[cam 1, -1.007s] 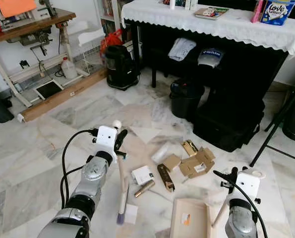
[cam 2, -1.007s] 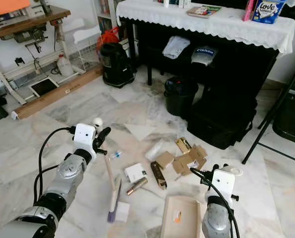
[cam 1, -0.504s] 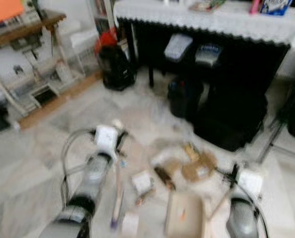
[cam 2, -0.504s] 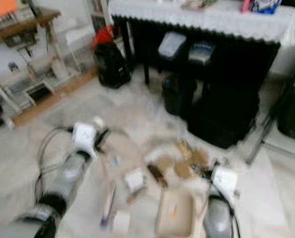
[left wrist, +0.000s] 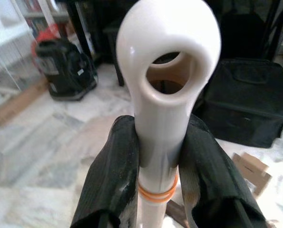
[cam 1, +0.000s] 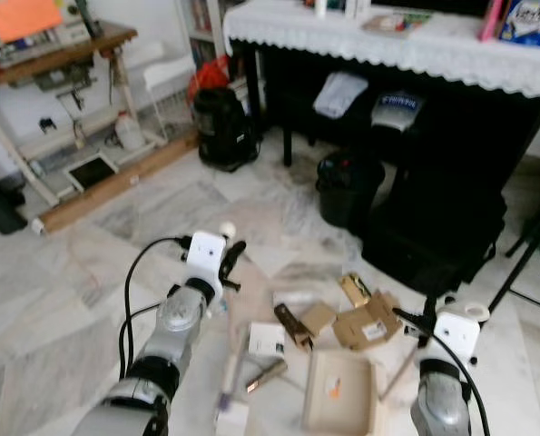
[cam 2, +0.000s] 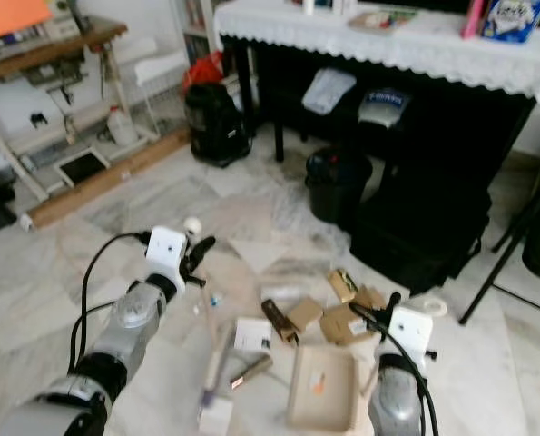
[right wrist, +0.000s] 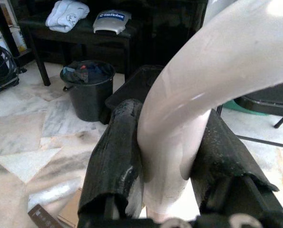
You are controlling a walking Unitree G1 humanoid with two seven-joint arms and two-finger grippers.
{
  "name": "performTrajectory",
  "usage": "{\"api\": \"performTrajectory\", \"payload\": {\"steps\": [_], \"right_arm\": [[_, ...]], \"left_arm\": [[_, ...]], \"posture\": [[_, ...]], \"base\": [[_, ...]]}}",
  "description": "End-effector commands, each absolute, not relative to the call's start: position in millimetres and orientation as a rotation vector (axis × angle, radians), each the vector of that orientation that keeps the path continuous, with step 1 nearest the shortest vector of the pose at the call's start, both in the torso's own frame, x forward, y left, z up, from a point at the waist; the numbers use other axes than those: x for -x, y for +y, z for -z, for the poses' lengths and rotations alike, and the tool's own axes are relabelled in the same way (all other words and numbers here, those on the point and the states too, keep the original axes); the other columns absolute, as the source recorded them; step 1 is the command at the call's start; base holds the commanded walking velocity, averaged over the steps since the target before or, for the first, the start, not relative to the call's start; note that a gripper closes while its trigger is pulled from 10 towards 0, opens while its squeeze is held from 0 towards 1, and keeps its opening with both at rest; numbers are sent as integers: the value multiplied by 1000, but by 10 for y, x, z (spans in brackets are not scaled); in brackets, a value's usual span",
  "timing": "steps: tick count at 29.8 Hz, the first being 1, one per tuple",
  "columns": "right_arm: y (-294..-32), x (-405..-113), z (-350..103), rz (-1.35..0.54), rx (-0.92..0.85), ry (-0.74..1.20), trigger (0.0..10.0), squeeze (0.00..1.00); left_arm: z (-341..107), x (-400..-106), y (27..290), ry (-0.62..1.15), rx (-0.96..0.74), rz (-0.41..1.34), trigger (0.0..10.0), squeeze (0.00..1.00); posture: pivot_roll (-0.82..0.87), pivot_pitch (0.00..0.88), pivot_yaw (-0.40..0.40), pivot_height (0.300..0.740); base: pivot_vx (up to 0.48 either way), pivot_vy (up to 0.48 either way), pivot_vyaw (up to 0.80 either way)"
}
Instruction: Sweep floor
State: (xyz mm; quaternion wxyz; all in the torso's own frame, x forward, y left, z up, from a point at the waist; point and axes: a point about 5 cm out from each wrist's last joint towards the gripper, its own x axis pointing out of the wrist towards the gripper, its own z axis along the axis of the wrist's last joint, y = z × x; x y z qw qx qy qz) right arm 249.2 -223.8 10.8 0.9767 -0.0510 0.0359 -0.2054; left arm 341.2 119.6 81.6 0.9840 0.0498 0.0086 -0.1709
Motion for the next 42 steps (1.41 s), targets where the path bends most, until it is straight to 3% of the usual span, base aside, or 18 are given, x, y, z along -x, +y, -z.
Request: {"api": "performTrajectory", "payload": {"steps": [1, 14, 26, 42], "right_arm": [[-2211, -2488, -98, 406, 103, 74, 10000, 0], [-2168, -2469, -63, 378, 87, 89, 10000, 0], [-2158, -2451, -40, 369, 81, 101, 10000, 0], [-2142, -2460, -32, 369, 77, 109, 10000, 0]], "left_arm": [[-769, -3401, 1230, 54, -127, 359, 10000, 0], [-609, -3346, 1283, 162, -177, 383, 10000, 0], [-637, -3373, 1270, 151, 173, 310, 10000, 0], [-661, -3361, 1154, 162, 241, 456, 10000, 0]], "posture": [[-112, 0, 60, 740], [-120, 0, 64, 740], [-124, 0, 63, 740], [-114, 0, 63, 740]], "base": [[0, 0, 0], [0, 0, 0], [0, 0, 0], [0, 0, 0]]}}
